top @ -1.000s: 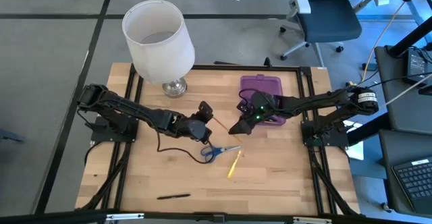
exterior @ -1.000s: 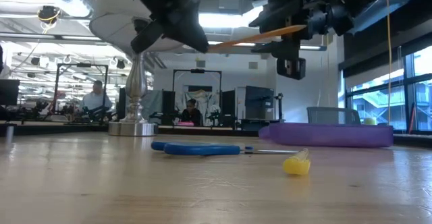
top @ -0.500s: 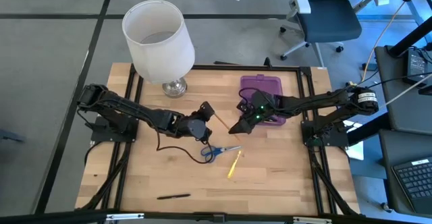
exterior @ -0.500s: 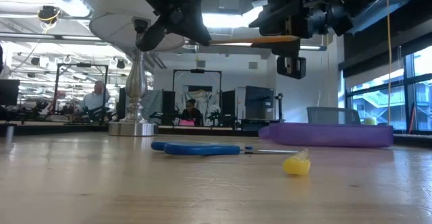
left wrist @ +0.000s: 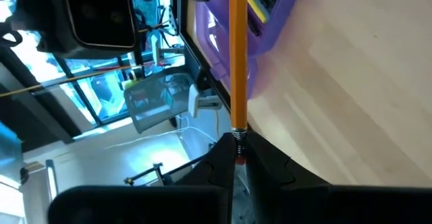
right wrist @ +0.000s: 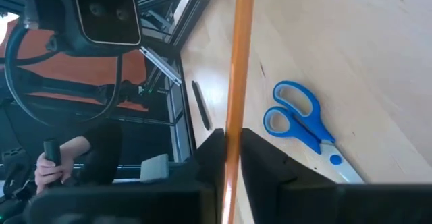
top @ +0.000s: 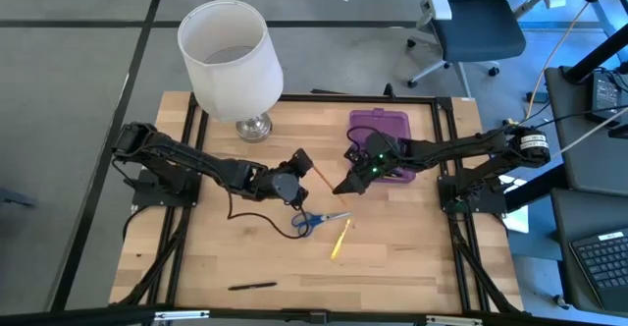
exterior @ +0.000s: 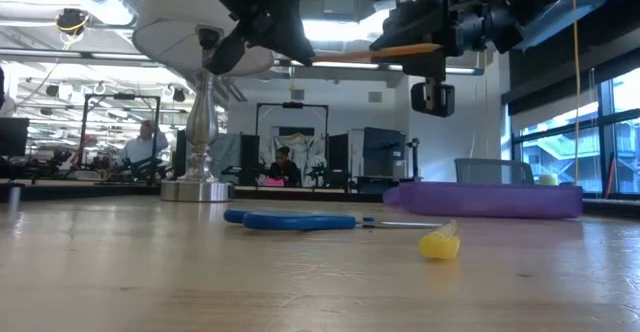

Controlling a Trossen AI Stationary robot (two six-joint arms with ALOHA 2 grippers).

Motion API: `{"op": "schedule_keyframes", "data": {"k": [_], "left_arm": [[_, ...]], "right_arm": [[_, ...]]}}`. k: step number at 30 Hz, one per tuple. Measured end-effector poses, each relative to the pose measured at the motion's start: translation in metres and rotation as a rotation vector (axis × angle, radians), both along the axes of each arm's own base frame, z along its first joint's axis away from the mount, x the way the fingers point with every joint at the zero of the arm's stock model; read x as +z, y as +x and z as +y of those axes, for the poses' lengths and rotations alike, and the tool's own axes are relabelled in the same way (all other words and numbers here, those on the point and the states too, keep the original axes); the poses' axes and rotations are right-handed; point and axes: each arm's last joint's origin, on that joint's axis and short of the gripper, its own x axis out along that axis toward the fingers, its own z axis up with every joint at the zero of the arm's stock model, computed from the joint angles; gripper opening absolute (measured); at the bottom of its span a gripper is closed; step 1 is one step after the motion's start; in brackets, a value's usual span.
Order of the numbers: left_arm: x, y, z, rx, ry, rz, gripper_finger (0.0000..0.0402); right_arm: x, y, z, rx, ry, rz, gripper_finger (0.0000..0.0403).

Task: Pick & place school supplies into a supply box
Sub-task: Put the pencil into the purple supply box

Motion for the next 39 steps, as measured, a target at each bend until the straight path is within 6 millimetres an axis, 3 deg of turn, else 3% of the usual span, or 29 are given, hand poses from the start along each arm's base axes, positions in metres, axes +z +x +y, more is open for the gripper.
{"op": "schedule_keyframes", "data": {"k": [10, 25, 29, 34, 39], "left_arm": [[0.003, 0.001, -0.001, 0.009, 0.050, -0.016, 0.0024], [0.002, -0.004, -0.028, -0.045, -0.034, -0.069, 0.0128], [0.005, -0.016, -0.031, -0.015, -0.208, -0.115, 0.0137], [0.012, -0.035, -0.026, 0.044, -0.626, -0.110, 0.0136], [0.014, -0.037, -0.021, 0.069, -0.966, -0.101, 0.0128]], "right_arm": [[0.000, 0.000, 0.000, 0.003, -0.004, -0.008, 0.0025], [0.000, -0.001, -0.005, 0.029, -0.008, -0.014, 0.0025], [0.000, -0.004, -0.017, 0.040, -0.030, -0.023, 0.0025], [0.002, -0.013, -0.035, 0.058, -0.137, -0.046, 0.0025], [0.002, -0.038, -0.050, 0.039, -0.307, 0.077, 0.0025]]}}
